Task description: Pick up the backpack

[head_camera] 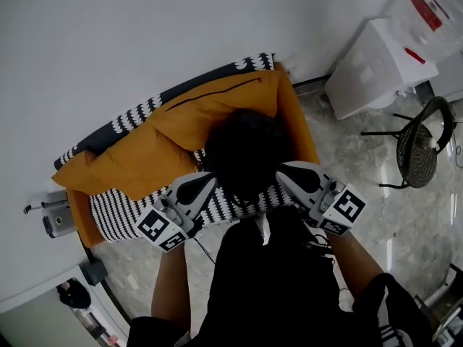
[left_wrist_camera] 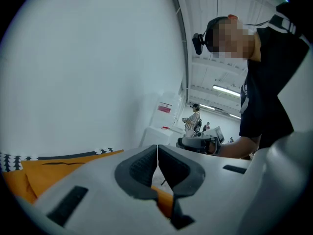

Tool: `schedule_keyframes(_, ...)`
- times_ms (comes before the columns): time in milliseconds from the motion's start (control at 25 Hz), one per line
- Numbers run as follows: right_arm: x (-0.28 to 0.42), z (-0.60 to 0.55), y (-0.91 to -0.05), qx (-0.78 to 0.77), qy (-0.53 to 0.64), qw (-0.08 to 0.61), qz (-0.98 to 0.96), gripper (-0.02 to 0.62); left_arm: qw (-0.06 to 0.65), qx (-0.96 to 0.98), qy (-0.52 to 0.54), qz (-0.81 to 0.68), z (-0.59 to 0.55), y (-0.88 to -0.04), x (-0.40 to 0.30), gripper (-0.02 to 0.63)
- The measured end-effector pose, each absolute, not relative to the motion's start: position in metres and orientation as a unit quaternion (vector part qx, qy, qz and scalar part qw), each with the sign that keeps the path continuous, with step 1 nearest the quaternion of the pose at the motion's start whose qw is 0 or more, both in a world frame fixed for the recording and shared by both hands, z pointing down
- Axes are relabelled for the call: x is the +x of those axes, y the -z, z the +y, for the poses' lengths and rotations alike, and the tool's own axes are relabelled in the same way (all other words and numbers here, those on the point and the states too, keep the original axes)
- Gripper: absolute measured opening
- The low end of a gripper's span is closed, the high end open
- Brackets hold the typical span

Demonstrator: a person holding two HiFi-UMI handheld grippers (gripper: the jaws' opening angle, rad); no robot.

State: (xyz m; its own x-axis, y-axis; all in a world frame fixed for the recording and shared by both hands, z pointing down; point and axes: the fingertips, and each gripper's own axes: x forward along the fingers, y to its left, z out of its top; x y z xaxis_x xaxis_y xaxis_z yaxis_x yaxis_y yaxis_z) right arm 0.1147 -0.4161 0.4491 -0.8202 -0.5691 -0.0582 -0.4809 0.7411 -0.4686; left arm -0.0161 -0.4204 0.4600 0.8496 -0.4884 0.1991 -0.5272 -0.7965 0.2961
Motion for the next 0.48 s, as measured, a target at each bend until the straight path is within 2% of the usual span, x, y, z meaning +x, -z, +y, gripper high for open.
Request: schedule_keyframes(480,0.114,-0.435,-0.518,-0.322,0.247,0.061,0.912,0.029,0.179,0.949,-0.117,-0.232,-0.455,-0.514,-0.018,0.025)
